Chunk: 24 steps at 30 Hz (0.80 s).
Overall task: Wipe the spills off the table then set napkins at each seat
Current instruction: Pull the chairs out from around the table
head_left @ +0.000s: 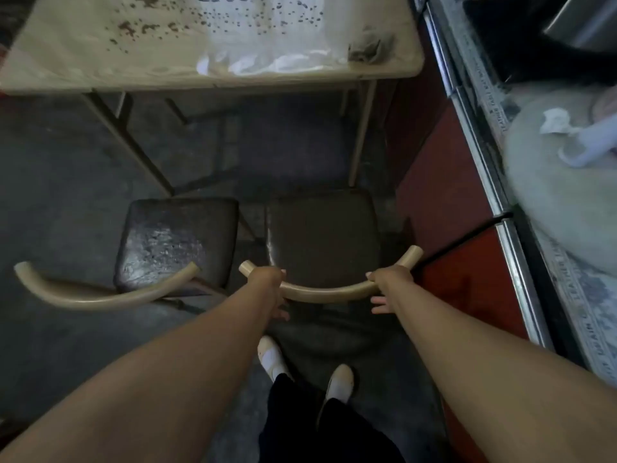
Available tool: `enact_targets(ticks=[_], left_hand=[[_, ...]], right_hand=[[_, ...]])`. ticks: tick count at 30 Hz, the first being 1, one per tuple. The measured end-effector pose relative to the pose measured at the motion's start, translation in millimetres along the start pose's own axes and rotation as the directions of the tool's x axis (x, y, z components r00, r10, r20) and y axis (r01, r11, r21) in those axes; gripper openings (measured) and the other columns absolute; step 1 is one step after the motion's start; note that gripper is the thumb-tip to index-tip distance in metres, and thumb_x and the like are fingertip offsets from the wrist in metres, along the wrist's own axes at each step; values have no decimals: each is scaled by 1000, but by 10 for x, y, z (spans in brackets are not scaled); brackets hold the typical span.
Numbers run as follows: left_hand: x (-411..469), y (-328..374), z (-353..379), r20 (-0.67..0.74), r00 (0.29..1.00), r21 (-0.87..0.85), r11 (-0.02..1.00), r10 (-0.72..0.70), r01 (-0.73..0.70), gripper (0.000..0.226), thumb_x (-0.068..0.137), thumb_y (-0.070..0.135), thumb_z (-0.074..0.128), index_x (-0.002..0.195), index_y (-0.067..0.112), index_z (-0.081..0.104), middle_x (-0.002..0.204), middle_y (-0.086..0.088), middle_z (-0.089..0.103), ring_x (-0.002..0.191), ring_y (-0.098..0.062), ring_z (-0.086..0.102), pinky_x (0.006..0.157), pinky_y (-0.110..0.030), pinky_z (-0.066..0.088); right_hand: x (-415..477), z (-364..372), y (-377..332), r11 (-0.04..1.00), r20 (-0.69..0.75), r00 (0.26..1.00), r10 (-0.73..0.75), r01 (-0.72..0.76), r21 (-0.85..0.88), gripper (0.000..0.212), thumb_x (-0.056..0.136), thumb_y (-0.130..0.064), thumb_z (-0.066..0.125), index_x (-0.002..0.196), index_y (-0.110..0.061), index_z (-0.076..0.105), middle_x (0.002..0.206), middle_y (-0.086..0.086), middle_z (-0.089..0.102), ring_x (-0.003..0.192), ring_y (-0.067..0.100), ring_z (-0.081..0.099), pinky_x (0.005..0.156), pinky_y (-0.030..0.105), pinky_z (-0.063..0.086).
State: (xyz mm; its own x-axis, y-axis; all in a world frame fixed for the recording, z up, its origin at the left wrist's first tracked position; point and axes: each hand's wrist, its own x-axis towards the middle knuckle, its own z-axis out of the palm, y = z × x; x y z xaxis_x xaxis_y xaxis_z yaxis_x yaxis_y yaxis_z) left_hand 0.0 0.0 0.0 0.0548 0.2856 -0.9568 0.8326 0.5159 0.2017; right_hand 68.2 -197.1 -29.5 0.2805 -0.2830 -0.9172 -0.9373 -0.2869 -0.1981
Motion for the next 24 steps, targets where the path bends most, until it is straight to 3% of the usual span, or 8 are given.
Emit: enact_targets(ticks=[3, 7, 9, 11, 13, 16, 20, 24], left_hand=[[148, 6, 64, -46, 999, -50, 999, -5, 3, 29, 96, 11, 50, 124, 7, 49, 118, -17, 51, 120, -39, 50, 92, -71, 36], [523, -56, 63, -91, 994, -111, 993, -57, 47, 44, 90, 15, 56, 132, 12, 45, 127, -13, 53, 116, -42, 53, 80, -78, 37], [708, -68, 78, -101, 993, -134, 990, -52, 38, 45, 90, 12, 56, 134, 14, 44, 133, -14, 51, 115, -42, 54, 62, -75, 43], [806, -57, 103, -132, 991, -164, 986, -28, 6, 46, 90, 3, 54, 134, 12, 44, 133, -17, 51, 112, -43, 56, 34, -60, 45], [825, -39, 123, -161, 987, -189, 981, 17, -47, 49, 89, -2, 54, 134, 8, 41, 131, -21, 51, 108, -45, 58, 25, -47, 42], [808, 91, 160, -185, 977, -195, 971, 102, -138, 49, 87, -3, 56, 133, 5, 40, 126, -25, 54, 101, -45, 62, 28, -39, 46], [778, 434, 126, -168, 977, -224, 959, 135, -171, 51, 88, -4, 56, 134, 5, 39, 122, -27, 56, 101, -46, 62, 52, -56, 56], [866, 818, 123, -146, 979, -230, 958, 141, -172, 49, 88, 0, 59, 134, 5, 43, 122, -24, 58, 103, -43, 62, 37, -45, 53]], right_hand=[[116, 33, -5, 998, -4, 999, 41, -41, 41, 67, 85, -14, 71, 142, -11, 37, 129, 18, 54, 103, 36, 64, 50, 47, 54], [355, 79, 70, 994, -1, 998, 55, -55, 96, 68, 85, -15, 71, 143, -13, 36, 129, 18, 54, 99, 39, 64, 44, 47, 54], [427, 93, 70, 990, -1, 998, 61, -60, 131, 62, 86, -9, 68, 141, -12, 38, 127, 20, 55, 95, 40, 65, 42, 47, 53], [466, 109, 36, 985, -68, 997, 48, -36, 169, 58, 86, -3, 66, 137, -10, 41, 119, 23, 59, 81, 38, 66, 40, 47, 54], [443, 116, -35, 982, -121, 992, 36, -13, 188, 57, 86, -1, 66, 136, -9, 42, 117, 24, 60, 79, 38, 67, 40, 47, 55], [424, 165, -167, 972, -114, 993, 8, 19, 235, 58, 85, -1, 68, 136, -8, 42, 112, 23, 63, 80, 38, 69, 45, 48, 57], [422, 308, -457, 954, -111, 994, -17, 49, 297, 61, 83, 0, 69, 136, -9, 41, 115, 23, 62, 82, 39, 68, 51, 53, 58], [437, 452, -847, 945, -141, 989, -33, 77, 319, 59, 83, 1, 70, 135, -10, 44, 122, 21, 58, 99, 42, 64, 58, 56, 58]])
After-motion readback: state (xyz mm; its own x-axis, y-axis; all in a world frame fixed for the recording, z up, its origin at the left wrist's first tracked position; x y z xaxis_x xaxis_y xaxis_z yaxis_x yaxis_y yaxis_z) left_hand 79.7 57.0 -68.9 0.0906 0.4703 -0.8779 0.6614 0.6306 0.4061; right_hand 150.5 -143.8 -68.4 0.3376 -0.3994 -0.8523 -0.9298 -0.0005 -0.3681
